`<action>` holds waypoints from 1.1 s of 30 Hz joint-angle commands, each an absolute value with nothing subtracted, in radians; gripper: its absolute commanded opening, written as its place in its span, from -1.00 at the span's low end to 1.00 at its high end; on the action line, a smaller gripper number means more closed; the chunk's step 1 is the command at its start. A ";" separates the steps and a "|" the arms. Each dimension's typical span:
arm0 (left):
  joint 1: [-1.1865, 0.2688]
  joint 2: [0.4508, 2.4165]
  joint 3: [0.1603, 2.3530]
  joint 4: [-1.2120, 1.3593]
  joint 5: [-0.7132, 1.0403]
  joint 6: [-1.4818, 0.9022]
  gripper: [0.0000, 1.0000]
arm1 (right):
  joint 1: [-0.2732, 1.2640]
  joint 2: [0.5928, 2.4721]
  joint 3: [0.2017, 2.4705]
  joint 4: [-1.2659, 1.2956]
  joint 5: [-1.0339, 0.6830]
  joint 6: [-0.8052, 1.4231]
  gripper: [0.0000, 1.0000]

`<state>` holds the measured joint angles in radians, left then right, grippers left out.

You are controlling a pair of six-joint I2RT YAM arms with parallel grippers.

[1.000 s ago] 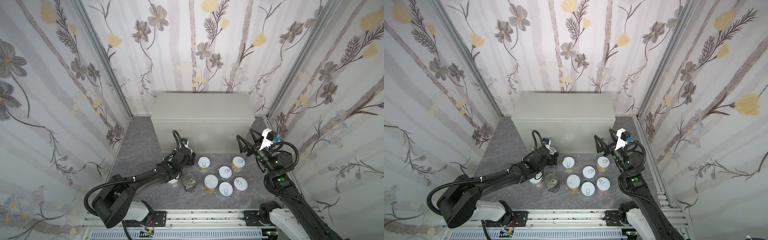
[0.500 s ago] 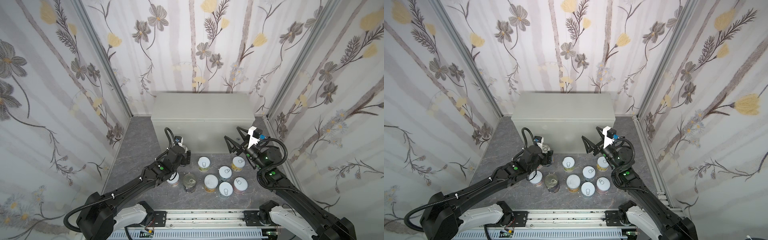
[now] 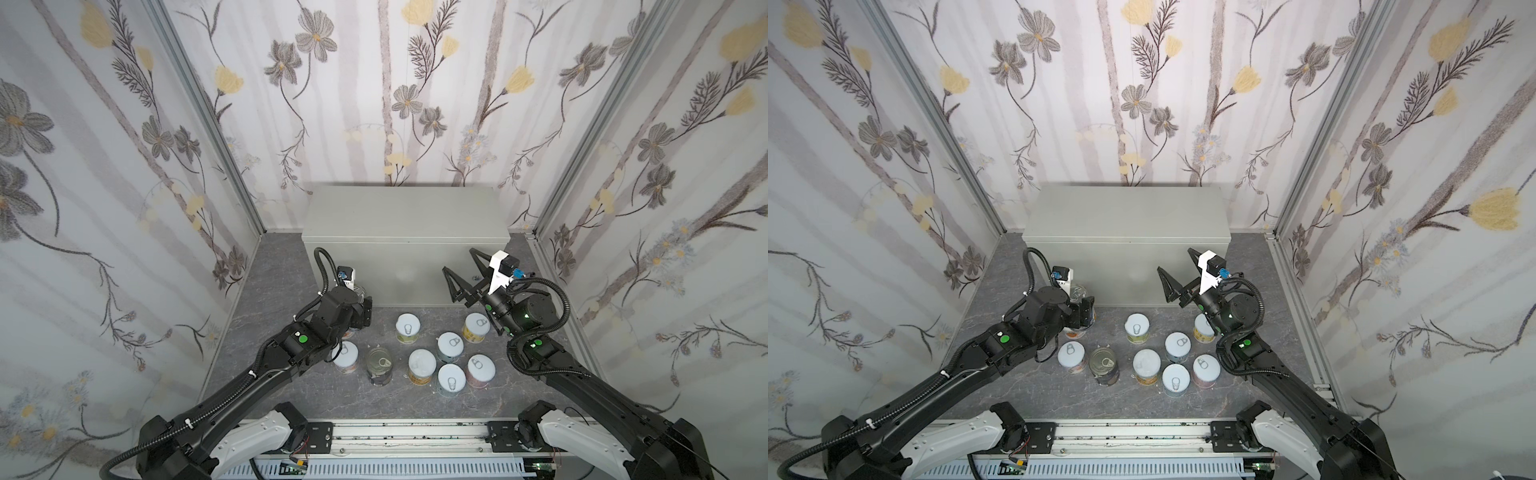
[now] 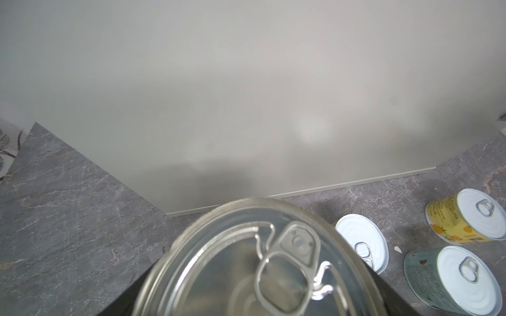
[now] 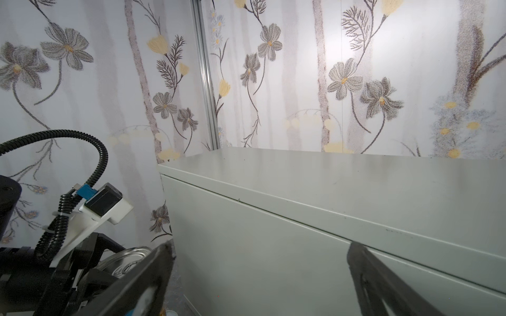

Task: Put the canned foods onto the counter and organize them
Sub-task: 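Close the left gripper on the blue-labelled can and lift it, then carry the blue-labelled can with the left gripper up over the cabinet top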

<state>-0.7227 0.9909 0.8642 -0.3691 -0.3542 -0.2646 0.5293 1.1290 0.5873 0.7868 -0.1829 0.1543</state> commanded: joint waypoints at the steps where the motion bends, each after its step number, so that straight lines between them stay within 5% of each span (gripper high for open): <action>1: -0.724 0.970 0.922 -0.364 -0.378 -0.240 -1.00 | 0.536 1.132 0.579 0.876 -0.130 0.130 0.99; 14: -0.723 0.951 1.183 -0.507 -0.315 -0.238 -1.00 | 0.537 1.127 0.578 0.916 -0.083 0.159 0.99; 33: -0.724 1.175 1.572 -0.391 0.077 -0.172 -1.00 | 0.539 1.059 0.565 0.855 -0.046 0.147 0.99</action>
